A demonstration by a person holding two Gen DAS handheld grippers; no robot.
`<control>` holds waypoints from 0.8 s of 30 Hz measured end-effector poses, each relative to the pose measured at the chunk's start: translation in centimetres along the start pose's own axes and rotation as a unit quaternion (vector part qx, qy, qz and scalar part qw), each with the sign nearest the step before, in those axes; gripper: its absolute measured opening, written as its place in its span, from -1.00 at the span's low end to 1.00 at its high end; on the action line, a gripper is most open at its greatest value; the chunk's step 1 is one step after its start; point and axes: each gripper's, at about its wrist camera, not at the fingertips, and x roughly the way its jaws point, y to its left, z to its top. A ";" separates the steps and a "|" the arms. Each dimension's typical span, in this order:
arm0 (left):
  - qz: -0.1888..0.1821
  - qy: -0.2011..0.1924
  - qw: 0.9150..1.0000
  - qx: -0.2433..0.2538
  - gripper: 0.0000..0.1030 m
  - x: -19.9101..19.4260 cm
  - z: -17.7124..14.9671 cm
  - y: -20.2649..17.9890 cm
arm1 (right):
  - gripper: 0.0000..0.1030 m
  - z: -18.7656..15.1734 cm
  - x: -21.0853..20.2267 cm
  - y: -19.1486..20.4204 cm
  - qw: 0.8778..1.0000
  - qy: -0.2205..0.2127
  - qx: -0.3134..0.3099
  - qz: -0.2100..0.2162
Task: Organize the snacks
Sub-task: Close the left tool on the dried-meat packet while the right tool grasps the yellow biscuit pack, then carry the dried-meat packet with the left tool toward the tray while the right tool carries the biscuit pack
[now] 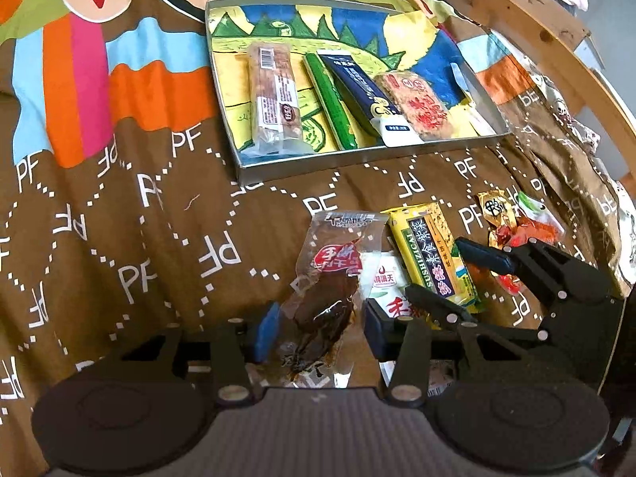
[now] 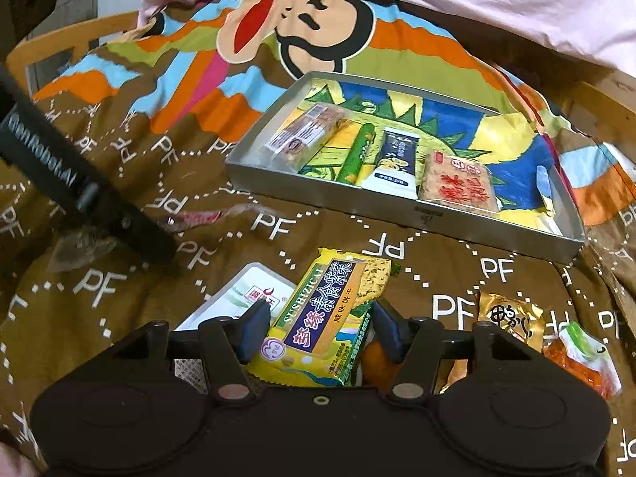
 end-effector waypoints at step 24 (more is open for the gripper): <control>0.015 -0.098 0.995 -0.022 -0.03 -0.5 0.4 -0.5 | 0.09 -0.4 0.0 2.2 0.998 -0.024 -0.034 -0.046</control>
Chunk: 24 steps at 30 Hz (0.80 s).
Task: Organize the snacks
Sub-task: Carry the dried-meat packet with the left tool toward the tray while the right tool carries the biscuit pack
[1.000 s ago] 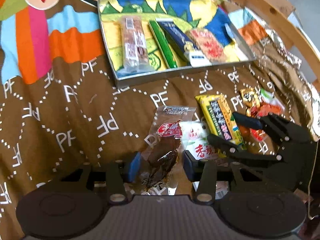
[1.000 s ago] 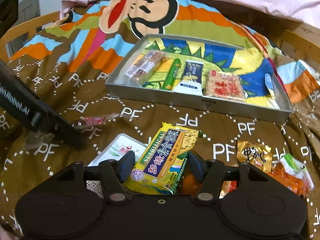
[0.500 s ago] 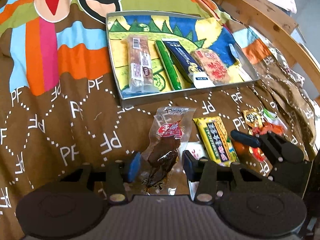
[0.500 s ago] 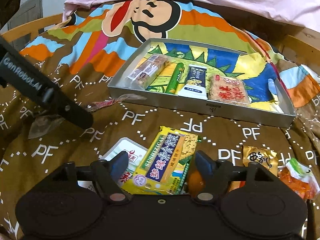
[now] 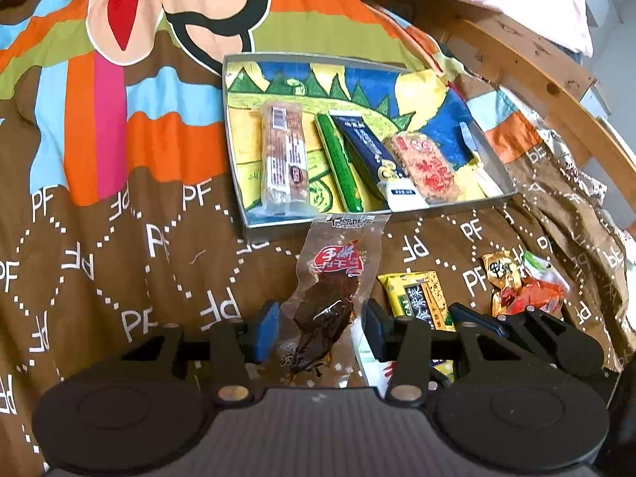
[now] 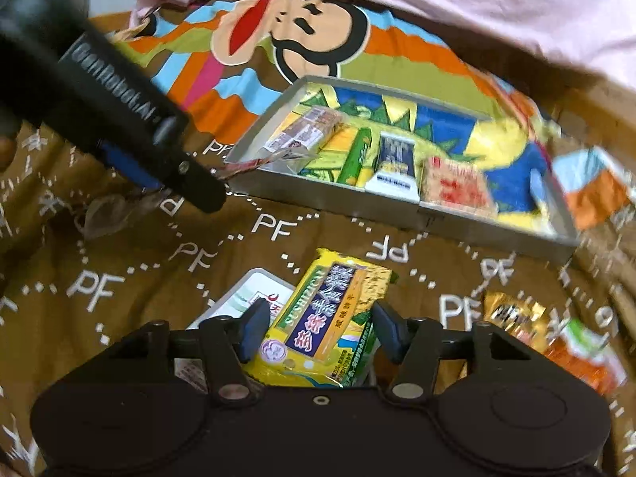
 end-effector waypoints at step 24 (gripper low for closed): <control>-0.009 -0.024 1.000 -0.004 -0.03 -0.5 0.0 -0.1 | 0.06 -0.7 -0.3 3.0 0.977 -0.054 -0.182 -0.094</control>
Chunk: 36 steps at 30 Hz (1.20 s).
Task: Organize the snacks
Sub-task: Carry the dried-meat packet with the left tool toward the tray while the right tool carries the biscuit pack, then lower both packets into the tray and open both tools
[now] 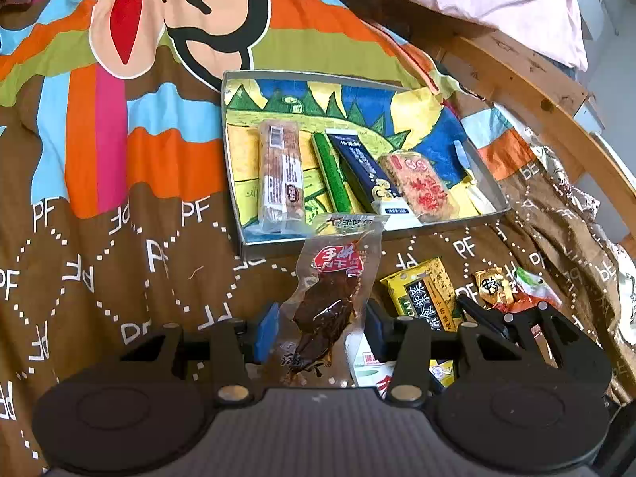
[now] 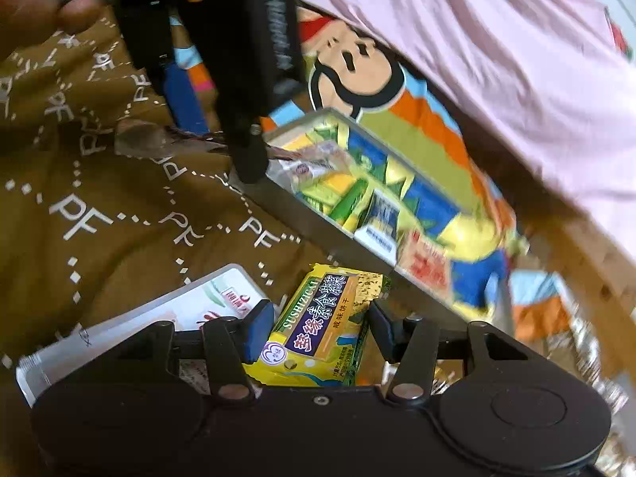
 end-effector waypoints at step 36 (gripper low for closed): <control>-0.022 -0.136 0.990 -0.039 -0.02 11.4 10.5 -0.2 | 0.05 4.2 14.3 -12.6 0.993 -0.014 0.102 -0.048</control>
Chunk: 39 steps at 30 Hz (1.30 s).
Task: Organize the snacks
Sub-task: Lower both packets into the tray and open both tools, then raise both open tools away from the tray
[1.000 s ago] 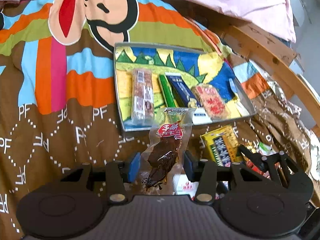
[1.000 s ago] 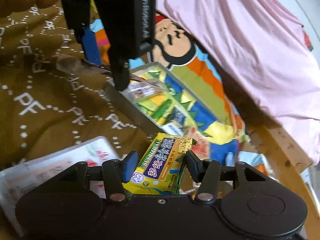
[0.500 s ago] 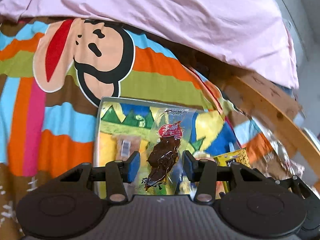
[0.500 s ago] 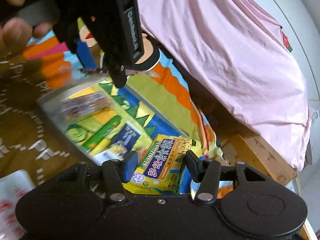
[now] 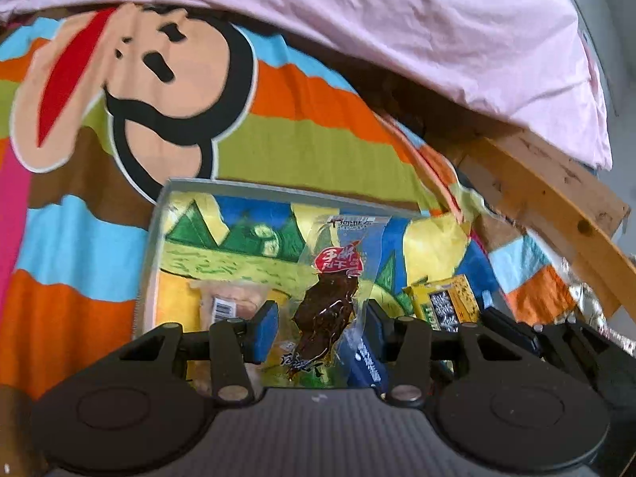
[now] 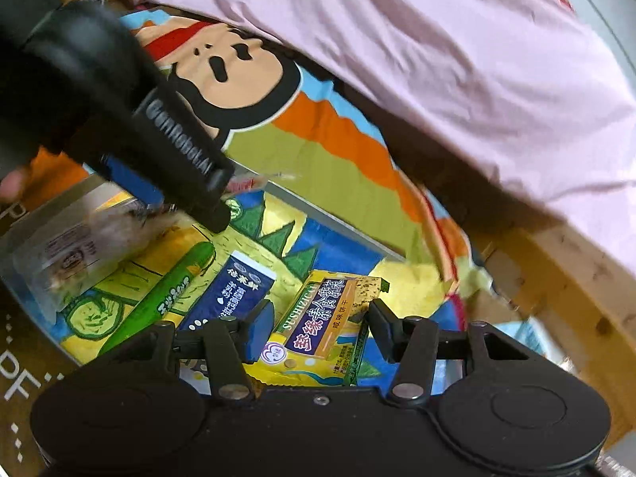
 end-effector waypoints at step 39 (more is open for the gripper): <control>-0.004 -0.044 0.999 0.016 0.99 -6.7 -1.0 -2.4 | 0.96 -0.8 -11.3 -8.5 0.977 -0.056 0.205 -0.019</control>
